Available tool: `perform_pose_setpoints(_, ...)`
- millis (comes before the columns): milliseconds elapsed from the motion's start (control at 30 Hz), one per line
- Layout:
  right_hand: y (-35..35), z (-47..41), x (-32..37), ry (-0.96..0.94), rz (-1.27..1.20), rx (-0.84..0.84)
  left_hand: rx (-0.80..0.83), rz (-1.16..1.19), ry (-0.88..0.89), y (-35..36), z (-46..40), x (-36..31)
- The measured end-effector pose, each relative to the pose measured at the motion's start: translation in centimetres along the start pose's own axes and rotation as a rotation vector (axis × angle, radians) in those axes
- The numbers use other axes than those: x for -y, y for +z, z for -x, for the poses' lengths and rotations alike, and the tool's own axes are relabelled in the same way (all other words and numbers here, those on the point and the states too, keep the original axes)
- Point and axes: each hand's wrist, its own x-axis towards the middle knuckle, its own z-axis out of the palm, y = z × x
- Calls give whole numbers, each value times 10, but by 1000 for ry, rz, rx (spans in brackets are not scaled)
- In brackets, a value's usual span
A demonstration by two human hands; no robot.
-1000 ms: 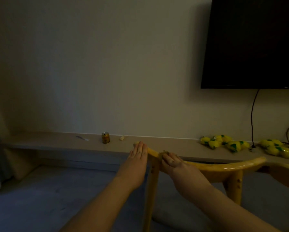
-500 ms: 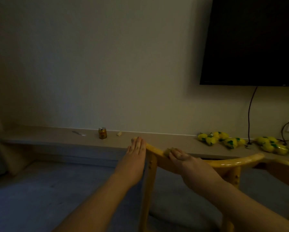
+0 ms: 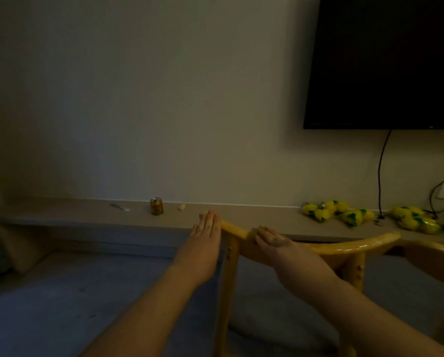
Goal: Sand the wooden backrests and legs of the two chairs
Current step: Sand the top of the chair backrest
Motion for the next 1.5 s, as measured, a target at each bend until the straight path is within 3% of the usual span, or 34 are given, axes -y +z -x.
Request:
perform_pose_setpoints(133, 6, 18, -2, 76, 36, -13, -15, -82, 8, -10, 3, -8)
perform_pose_setpoints(300, 0, -3, 17, 23, -9, -93, -44, -67, 140, -2, 11, -50)
perform_pose_setpoints(533, 5, 28, -19, 153, 8, -84, -37, -26, 127, 4, 9, -59)
perform_pose_setpoints(767, 3, 0, 11, 19, 43, -66, -10, -50, 132, -1, 14, -57)
perform_pose_setpoints(933, -1, 20, -9, 77, 28, -74, 6, -23, 130, -1, 14, -58)
perform_pose_setpoints(1100, -10, 18, 5, 120, 175, -71, -10, -49, 115, 3, 13, -61)
perform_pose_setpoints(1300, -4, 12, 6, 55, 34, -16, -16, -45, 129, 4, 16, -60)
perform_pose_setpoints(1500, -4, 30, -2, 150, 38, -112, -65, -7, 119, 8, 16, -59)
